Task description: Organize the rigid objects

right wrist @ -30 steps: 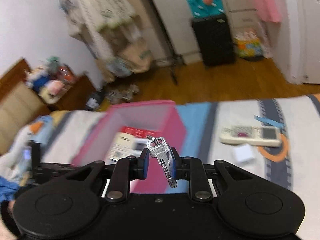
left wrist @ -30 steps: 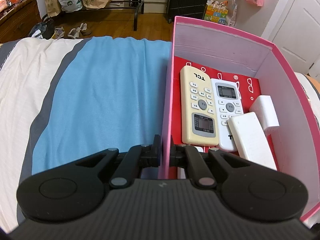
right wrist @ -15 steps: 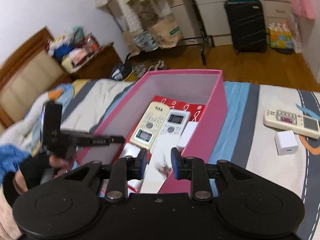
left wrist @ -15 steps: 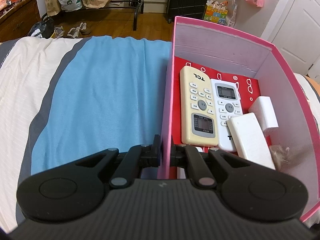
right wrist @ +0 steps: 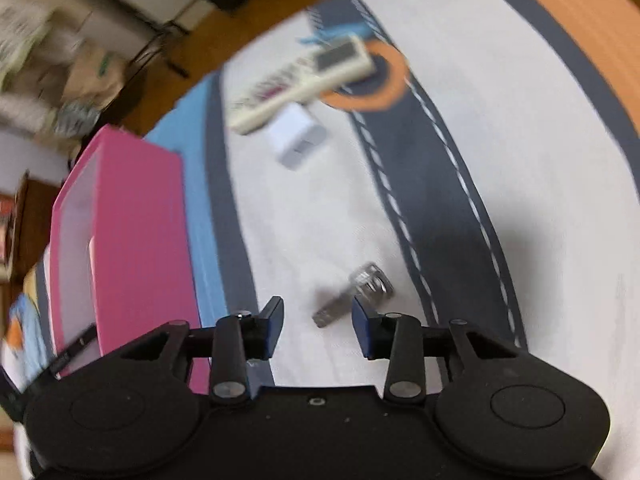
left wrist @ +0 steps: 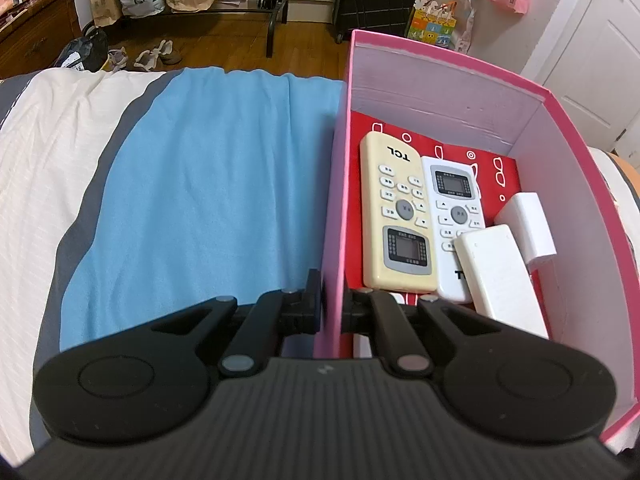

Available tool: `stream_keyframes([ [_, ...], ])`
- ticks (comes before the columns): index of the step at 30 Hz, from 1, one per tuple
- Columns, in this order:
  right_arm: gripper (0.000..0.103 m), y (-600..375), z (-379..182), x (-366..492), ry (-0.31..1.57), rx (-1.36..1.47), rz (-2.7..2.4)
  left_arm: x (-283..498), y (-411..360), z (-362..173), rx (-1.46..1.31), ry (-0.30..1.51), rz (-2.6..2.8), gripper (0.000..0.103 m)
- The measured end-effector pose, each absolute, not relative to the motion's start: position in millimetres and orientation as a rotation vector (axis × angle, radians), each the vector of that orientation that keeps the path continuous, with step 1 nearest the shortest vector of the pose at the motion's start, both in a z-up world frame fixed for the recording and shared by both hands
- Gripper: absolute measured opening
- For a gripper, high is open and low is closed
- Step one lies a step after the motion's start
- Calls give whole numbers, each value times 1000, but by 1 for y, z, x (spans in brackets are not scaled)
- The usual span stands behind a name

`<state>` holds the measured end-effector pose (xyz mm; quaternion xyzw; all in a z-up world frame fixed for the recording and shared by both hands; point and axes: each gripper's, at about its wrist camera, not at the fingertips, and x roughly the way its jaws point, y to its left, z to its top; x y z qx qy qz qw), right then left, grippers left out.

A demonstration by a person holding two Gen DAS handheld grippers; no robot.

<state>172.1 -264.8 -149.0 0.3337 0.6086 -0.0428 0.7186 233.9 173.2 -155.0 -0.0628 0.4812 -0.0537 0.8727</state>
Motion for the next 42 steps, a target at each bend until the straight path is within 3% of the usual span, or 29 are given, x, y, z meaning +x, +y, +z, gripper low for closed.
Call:
stream_keyframes([
  [8, 51, -261, -177, 173, 1415, 787, -184, 234, 174, -156, -133, 1007, -117, 5],
  [11, 62, -258, -187, 181, 1418, 803, -206, 233, 175, -156, -146, 1009, -118, 6],
  [16, 62, -236, -183, 192, 1410, 587, -153, 232, 174, -158, -131, 1018, -115, 5],
  [17, 60, -230, -183, 192, 1404, 542, -149, 231, 174, -158, -131, 1018, -115, 5],
  [19, 34, -219, -177, 193, 1377, 391, -157, 231, 174, -159, -134, 1018, -115, 5],
  [25, 11, -194, -162, 195, 1266, 225, -94, 231, 173, -159, -131, 1016, -115, 5],
  [33, 11, -183, -132, 185, 1169, 256, -1, 230, 173, -160, -132, 1017, -115, 5],
  [42, 11, -147, -62, 168, 901, 345, 315, 230, 172, -158, -128, 1008, -115, 5],
])
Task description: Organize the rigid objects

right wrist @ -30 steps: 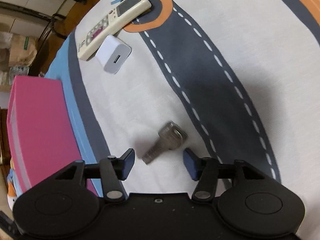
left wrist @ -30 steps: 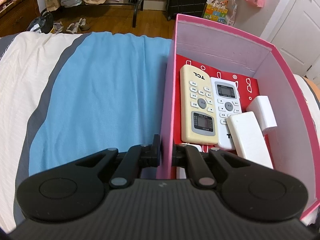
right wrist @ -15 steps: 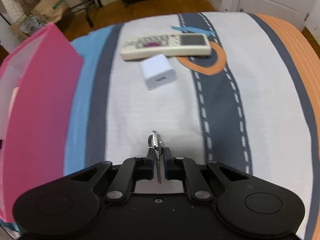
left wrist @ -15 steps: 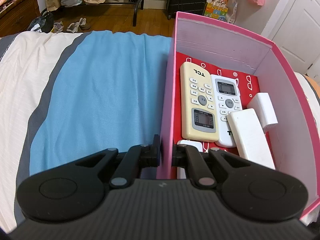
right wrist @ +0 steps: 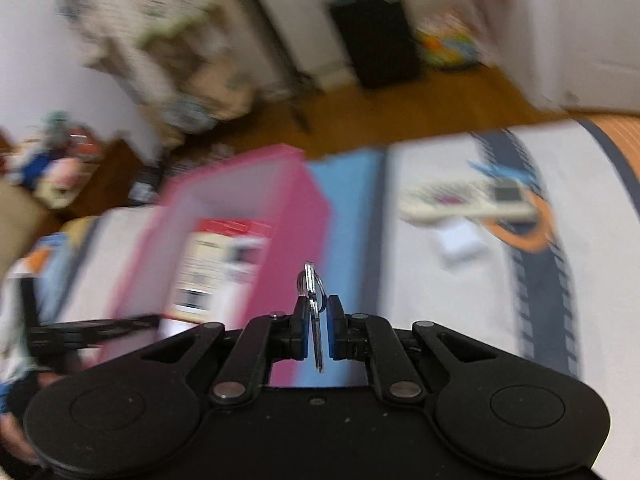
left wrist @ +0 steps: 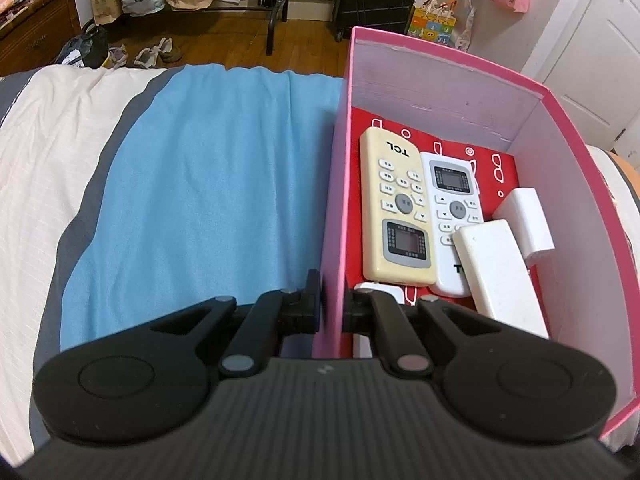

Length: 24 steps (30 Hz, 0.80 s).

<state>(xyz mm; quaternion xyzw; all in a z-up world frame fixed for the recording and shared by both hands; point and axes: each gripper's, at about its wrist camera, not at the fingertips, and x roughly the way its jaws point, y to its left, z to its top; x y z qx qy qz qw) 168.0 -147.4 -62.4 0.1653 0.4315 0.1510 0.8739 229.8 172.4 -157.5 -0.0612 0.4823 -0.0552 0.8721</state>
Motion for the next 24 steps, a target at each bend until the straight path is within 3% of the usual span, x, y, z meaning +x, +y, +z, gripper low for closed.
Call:
stream_keyframes([
  [5, 11, -95, -55, 170, 870, 310, 505, 229, 172, -156, -119, 1005, -114, 5],
  [13, 14, -21, -102, 199, 975, 215, 582, 227, 171, -155, -124, 1003, -118, 5],
  [24, 23, -92, -51, 207, 886, 268, 447, 229, 173, -155, -142, 1004, -123, 5],
])
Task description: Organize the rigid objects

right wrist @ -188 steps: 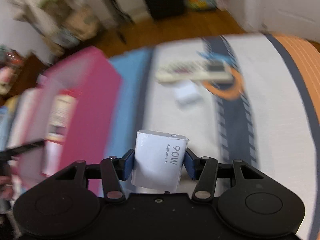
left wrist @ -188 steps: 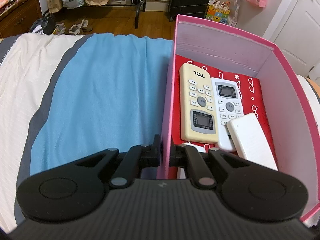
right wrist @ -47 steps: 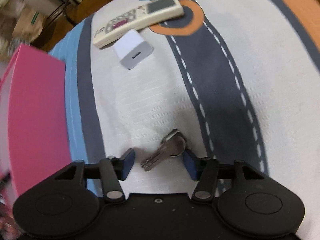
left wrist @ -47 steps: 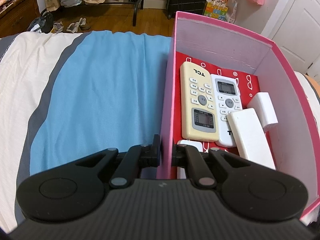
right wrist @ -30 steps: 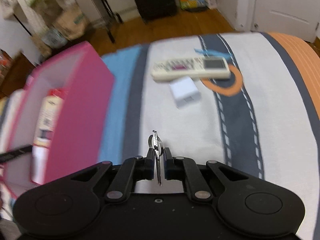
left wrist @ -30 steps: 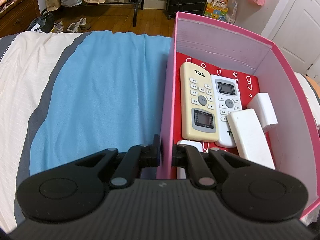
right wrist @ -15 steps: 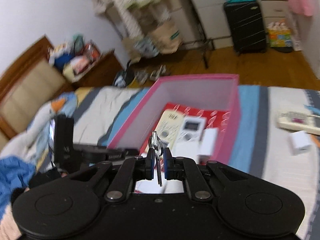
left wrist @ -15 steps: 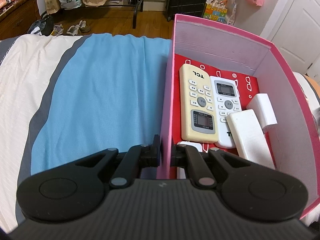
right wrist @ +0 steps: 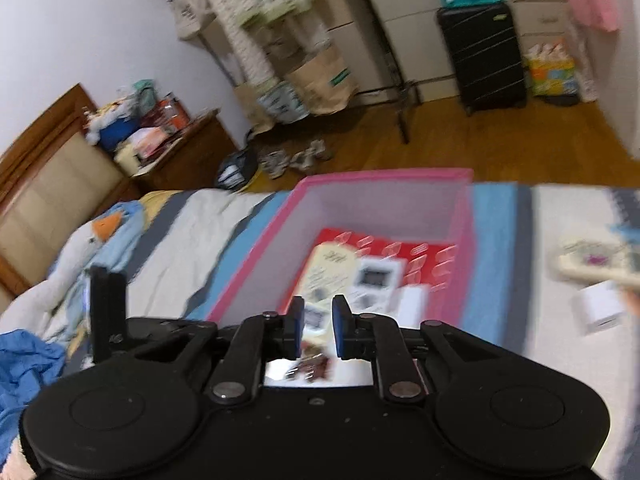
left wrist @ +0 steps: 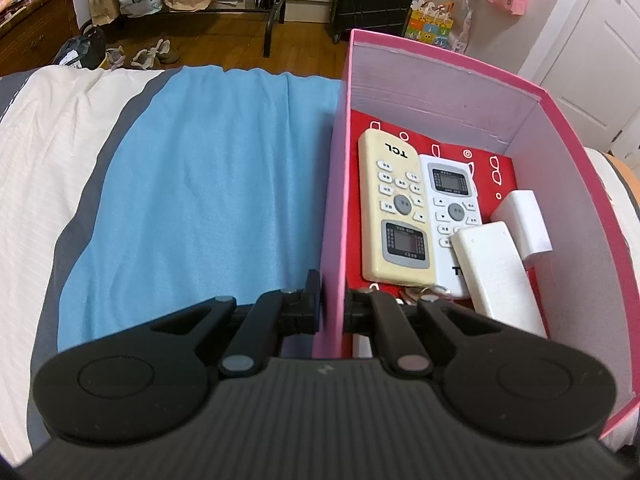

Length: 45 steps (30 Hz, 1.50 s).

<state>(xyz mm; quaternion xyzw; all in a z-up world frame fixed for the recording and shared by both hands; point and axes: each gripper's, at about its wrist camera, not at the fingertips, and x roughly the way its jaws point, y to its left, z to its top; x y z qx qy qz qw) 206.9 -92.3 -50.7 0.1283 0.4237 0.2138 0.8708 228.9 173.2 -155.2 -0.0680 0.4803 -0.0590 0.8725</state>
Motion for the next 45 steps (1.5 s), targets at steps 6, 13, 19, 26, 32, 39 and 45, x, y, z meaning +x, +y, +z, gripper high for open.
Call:
stream_keyframes([
  [6, 25, -155, -44, 236, 999, 296, 295, 230, 173, -155, -132, 1001, -124, 5],
  [13, 42, -196, -89, 249, 1010, 210, 188, 229, 173, -155, -128, 1000, -125, 5],
  [19, 45, -212, -141, 258, 1047, 113, 153, 230, 172, -155, -112, 994, -119, 5],
  [26, 62, -211, -174, 264, 1047, 16, 121, 230, 169, -155, -99, 990, -119, 4],
  [32, 57, -203, -187, 269, 991, -45, 75, 230, 167, -155, -95, 989, -120, 4],
  [39, 48, -197, -161, 267, 997, 60, 77, 230, 167, -155, -94, 988, -120, 4],
  [45, 48, -169, -125, 248, 948, 128, 146, 229, 167, -155, -97, 989, -120, 4],
])
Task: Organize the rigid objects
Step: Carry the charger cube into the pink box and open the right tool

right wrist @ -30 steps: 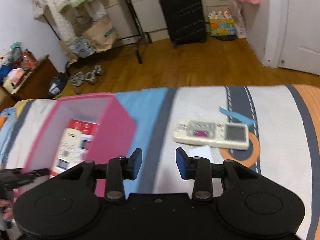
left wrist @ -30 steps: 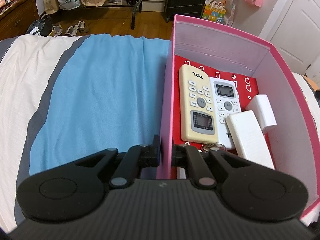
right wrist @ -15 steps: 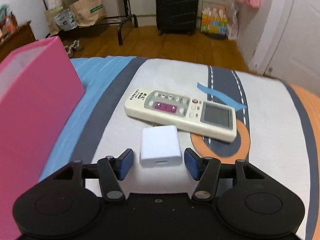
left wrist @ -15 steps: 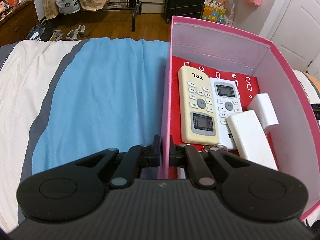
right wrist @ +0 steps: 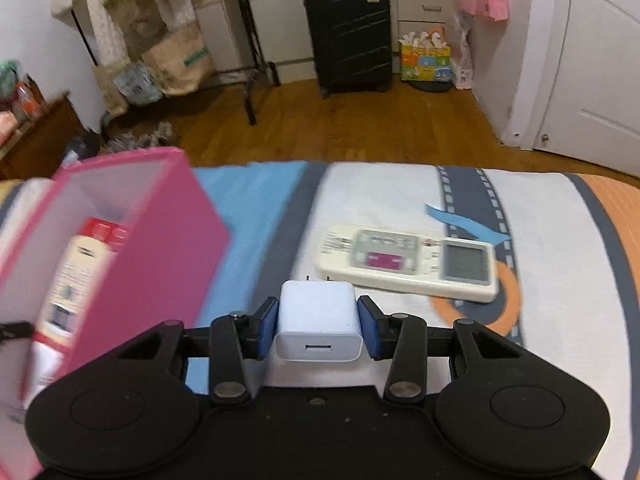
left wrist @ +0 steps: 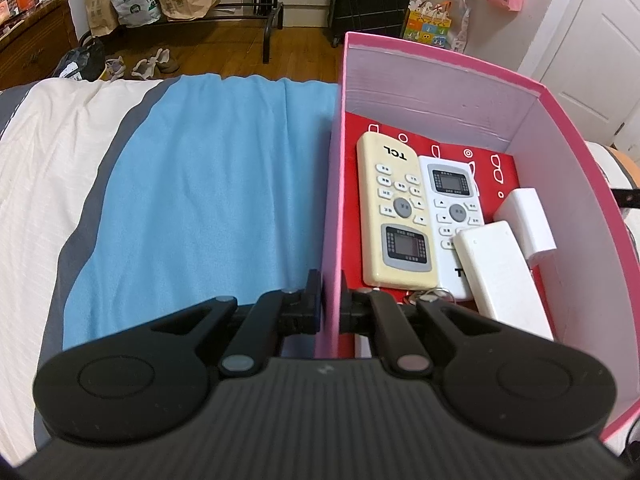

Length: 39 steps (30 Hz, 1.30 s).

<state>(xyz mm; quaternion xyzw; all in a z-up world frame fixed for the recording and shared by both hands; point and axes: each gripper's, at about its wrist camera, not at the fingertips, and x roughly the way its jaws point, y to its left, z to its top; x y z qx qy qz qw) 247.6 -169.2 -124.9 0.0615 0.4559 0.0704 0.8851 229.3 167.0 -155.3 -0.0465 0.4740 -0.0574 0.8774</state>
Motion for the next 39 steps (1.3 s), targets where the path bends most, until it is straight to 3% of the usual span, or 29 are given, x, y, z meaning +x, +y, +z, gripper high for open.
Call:
stream_keyframes([
  [8, 48, -106, -84, 222, 822, 127, 415, 230, 167, -155, -98, 988, -119, 4],
  [21, 48, -16, -119, 271, 887, -95, 330, 229, 166, -155, -99, 986, -123, 4],
  [33, 51, -131, -69, 262, 887, 353, 167, 230, 166, -155, -87, 981, -135, 5],
  [39, 51, -220, -92, 262, 970, 595, -47, 228, 166, -154, -91, 982, -130, 5],
])
